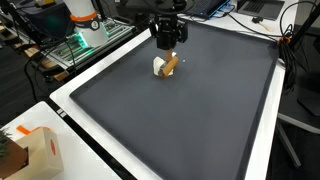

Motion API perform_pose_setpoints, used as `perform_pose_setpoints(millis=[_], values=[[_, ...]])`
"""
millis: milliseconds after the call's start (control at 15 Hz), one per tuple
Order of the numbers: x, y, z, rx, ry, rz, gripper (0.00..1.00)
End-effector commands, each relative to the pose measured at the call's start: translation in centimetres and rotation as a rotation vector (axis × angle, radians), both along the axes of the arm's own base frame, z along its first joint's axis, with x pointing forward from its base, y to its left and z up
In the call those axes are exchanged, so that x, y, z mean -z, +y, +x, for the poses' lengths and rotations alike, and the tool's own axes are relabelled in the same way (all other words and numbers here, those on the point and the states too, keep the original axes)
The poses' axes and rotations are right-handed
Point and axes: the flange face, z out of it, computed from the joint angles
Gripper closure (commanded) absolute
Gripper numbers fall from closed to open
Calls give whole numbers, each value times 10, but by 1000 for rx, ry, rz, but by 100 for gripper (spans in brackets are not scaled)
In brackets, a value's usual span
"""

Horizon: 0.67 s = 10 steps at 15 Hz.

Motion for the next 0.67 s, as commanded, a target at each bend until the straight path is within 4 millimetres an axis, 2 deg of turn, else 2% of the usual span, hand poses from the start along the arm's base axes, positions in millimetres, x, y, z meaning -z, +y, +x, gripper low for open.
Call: perform_pose_setpoints(millis=[0, 600], values=[[10, -3, 0, 24, -18, 7, 79], [0, -2, 0, 48, -61, 24, 79]])
